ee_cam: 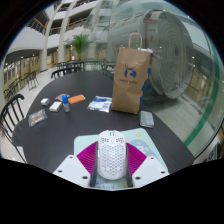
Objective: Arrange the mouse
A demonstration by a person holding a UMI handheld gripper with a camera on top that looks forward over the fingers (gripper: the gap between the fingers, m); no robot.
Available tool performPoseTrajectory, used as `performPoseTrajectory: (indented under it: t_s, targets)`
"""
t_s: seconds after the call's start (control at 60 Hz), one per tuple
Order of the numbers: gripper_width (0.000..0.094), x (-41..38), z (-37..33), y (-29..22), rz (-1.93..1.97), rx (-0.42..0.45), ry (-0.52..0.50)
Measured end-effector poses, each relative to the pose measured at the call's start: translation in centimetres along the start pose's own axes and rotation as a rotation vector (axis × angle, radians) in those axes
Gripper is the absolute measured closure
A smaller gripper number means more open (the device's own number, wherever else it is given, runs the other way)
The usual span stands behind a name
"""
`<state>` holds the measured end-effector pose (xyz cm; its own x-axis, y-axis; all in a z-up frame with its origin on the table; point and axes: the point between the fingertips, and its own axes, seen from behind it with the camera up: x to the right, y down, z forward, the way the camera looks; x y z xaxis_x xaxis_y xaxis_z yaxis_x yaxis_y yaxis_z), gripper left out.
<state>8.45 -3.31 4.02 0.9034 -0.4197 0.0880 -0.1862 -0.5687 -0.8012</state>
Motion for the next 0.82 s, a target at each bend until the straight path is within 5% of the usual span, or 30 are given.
performPoseTrajectory:
  t_s: [0.15,0.183,0.267,0.367,0.817]
  targets:
    - [0.0519,2.0,2.6,5.1,-0.038,-0.094,-0.038]
    - [0.0486,1.9,2.7,4.6,-0.046,-0.058,-0.047]
    - [0.0375,2.3,2.8,4.9,-0.02,-0.068,-0.038]
    - [0.0069,3.0,0.8,5.6,-0.007,-0.097,0.001]
    - [0.0087,1.0,-16.8,7.2,0.043,0.048,0.056]
